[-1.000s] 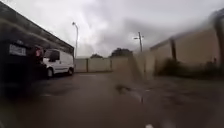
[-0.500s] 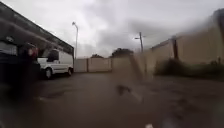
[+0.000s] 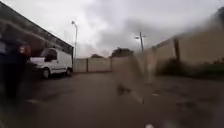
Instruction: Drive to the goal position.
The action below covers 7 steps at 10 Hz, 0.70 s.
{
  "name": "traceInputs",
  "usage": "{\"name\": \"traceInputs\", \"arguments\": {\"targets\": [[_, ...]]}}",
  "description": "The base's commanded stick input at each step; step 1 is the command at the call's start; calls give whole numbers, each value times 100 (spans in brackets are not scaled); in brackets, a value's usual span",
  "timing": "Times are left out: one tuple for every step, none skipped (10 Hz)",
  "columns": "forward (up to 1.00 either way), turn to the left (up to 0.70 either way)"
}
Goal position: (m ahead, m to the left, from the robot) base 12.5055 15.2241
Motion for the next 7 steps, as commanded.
{"name": "traceInputs", "arguments": {"targets": [[50, 6], [50, 19], [50, 52], [50, 52], [50, 52], [50, 52], [50, 52]]}}
